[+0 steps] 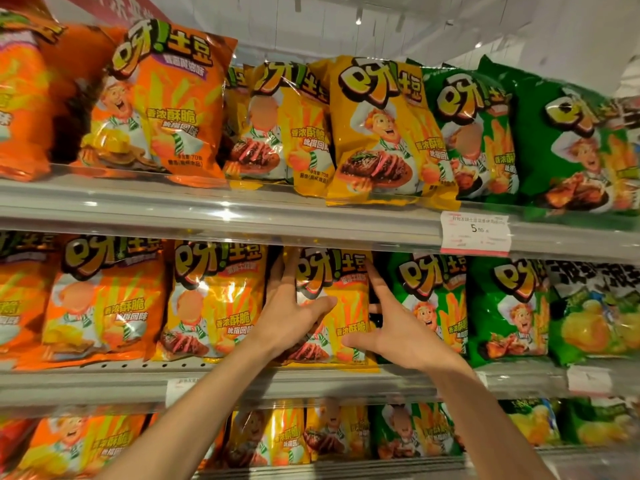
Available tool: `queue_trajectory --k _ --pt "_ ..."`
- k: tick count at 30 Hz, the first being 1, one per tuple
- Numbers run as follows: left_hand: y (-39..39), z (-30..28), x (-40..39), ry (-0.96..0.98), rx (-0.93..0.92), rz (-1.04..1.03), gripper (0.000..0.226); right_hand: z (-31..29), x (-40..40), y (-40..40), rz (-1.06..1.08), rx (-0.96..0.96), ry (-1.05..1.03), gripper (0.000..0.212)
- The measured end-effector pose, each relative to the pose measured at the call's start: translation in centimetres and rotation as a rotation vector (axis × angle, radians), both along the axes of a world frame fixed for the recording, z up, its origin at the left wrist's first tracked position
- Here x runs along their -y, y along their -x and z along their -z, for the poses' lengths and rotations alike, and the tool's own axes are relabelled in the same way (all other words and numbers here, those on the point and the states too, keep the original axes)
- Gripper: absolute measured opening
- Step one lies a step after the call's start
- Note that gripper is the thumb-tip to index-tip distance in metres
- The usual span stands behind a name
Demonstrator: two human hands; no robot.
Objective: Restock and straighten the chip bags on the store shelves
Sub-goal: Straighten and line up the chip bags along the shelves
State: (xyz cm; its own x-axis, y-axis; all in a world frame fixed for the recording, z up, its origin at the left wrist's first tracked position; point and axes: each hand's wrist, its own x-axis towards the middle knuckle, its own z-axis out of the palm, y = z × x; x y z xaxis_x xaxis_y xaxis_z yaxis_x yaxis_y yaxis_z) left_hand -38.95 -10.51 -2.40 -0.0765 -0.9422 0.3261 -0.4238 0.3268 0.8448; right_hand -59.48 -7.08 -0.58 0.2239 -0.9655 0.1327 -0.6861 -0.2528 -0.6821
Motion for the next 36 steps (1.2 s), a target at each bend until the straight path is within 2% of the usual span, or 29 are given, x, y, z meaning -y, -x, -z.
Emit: queue_trajectory --k 2,5,7,9,11,14,20,23,26,28,30,32,34,36 --pt "0.3 0.2 -0.3 0.051 0.017 -0.020 0.088 0.1 -0.1 -0.1 -0.021 0.008 0.032 0.114" --pt "0.8 0.5 -0.2 0.114 -0.005 -0.079 0.059 0.5 -0.1 -0.8 0.024 -0.016 0.106 0.084" --pt "1.0 0.7 0.0 0.184 0.040 -0.106 0.050 1.3 0.0 -1.8 0.084 -0.058 0.205 0.067" --pt "1.2 1.0 0.3 0.283 0.103 -0.118 0.047 2.3 0.2 -2.9 0.107 -0.061 0.352 0.059" --pt "1.4 0.9 0.1 0.334 0.073 -0.128 0.041 3.3 0.7 -3.6 0.129 -0.070 0.460 0.058" --pt "1.6 0.3 -0.6 0.343 0.031 -0.145 0.042 4.3 1.4 -3.9 0.192 -0.128 0.517 0.060" --pt "1.8 -0.3 -1.1 0.370 0.062 -0.149 0.040 5.2 2.2 -3.9 0.224 -0.159 0.639 0.063" --pt "1.8 -0.3 -1.5 0.507 0.141 -0.225 0.032 5.3 2.2 -3.9 0.226 -0.160 0.686 0.063" --pt "1.5 0.9 -1.1 0.525 0.255 -0.209 0.025 5.4 2.0 -3.9 0.261 -0.161 0.734 0.061" --pt "1.1 1.3 -1.5 0.430 0.244 -0.164 0.041 5.9 1.4 -4.1 0.281 -0.159 0.794 0.054" --pt "0.4 1.6 -2.4 0.415 0.278 -0.127 0.050 6.7 0.9 -4.2 0.274 -0.254 0.891 0.038" --pt "-0.2 1.9 -3.5 0.383 0.306 -0.072 0.051 6.5 -0.6 -4.7 0.287 -0.154 0.825 0.032" --pt "-0.9 2.5 -4.3 0.339 0.303 -0.029 0.056 6.3 -2.5 -5.0 0.357 -0.045 0.741 0.045" --pt "-1.7 3.4 -5.1 0.446 0.337 -0.017 0.056 7.3 -4.0 -4.9 0.388 -0.043 0.596 0.057"
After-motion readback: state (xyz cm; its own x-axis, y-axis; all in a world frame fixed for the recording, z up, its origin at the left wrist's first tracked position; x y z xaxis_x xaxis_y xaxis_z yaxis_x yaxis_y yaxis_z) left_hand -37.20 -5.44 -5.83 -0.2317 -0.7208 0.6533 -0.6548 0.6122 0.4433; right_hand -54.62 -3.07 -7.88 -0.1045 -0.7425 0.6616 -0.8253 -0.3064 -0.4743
